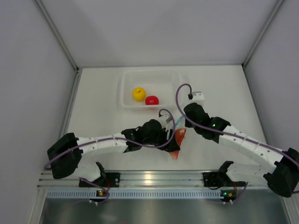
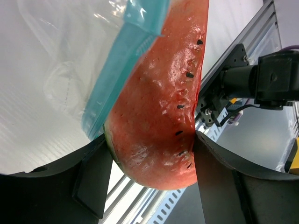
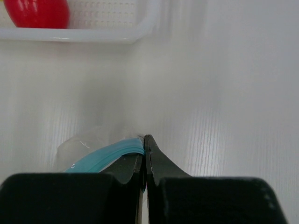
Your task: Open the zip-top bag and remove the fake food
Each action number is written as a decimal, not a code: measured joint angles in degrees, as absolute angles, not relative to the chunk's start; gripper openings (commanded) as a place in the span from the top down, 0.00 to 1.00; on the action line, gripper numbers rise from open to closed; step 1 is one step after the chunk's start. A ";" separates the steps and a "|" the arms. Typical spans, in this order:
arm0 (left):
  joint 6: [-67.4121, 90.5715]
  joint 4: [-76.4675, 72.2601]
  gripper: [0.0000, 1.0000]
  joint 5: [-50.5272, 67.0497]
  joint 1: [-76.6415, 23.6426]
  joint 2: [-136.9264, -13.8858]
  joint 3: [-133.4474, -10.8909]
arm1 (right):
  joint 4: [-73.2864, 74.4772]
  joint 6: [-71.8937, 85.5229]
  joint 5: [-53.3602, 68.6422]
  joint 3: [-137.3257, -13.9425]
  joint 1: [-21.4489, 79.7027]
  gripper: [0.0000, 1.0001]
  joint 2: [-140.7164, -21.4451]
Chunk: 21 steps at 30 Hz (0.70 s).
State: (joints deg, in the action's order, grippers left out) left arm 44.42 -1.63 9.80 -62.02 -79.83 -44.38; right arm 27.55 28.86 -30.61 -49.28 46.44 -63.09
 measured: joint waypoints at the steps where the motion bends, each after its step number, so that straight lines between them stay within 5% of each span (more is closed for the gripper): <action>1: 43.81 -1.43 1.00 9.93 -62.15 -80.01 -44.42 | 27.79 28.56 -29.93 -49.28 45.87 1.00 -63.51; 16: 40.71 5.04 0.93 7.01 -63.24 -68.99 -41.65 | 24.36 26.98 -15.84 -42.78 46.44 1.00 -60.86; 21: 40.71 4.10 1.00 7.18 -63.33 -68.05 -40.29 | 22.59 27.11 -13.61 -41.10 46.44 1.00 -59.94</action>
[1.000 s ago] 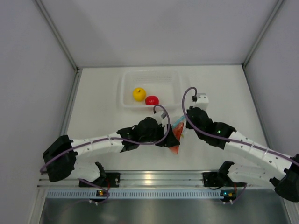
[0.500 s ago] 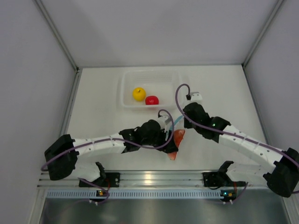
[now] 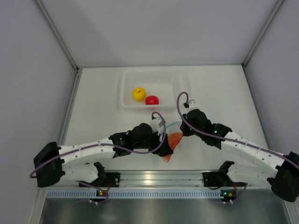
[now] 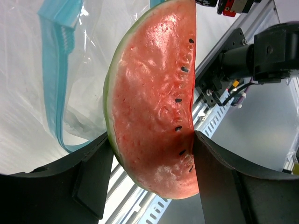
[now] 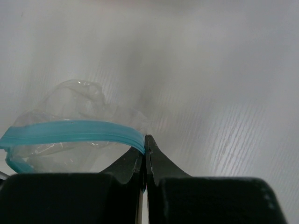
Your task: Open the zip-top bag and remove the fake food
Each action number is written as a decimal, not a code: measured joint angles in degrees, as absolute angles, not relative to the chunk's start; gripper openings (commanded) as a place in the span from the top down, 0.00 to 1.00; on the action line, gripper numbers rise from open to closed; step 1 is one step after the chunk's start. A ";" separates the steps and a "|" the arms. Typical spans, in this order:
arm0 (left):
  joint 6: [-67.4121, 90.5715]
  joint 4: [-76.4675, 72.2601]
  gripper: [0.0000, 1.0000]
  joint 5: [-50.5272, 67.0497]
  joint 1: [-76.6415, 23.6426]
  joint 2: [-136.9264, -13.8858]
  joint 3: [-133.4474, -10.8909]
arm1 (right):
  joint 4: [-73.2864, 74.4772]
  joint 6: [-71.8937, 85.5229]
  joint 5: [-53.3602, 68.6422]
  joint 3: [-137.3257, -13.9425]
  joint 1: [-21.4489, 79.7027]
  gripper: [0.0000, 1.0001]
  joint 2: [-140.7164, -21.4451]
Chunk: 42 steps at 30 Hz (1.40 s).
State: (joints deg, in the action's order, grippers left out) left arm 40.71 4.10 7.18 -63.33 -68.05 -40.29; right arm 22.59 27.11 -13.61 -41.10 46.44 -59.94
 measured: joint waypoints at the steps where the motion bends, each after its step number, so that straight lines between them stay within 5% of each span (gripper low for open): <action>1: 40.69 3.62 1.00 7.51 -63.33 -67.96 -39.83 | 21.98 27.18 -12.71 -40.71 46.44 1.00 -59.61; 21: 39.46 -10.11 1.00 14.79 -62.41 -69.30 -37.85 | 23.42 26.94 -6.55 -43.20 37.58 1.00 -58.50; 42: 43.05 -25.15 1.00 9.89 -62.22 -62.37 -33.15 | 21.52 28.23 -0.69 -43.13 36.05 1.00 -61.04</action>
State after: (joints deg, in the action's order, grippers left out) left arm 43.05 -25.15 9.89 -62.22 -62.37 -33.15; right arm 21.52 28.23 -0.69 -43.13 36.05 -61.04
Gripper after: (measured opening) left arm 0.691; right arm 0.006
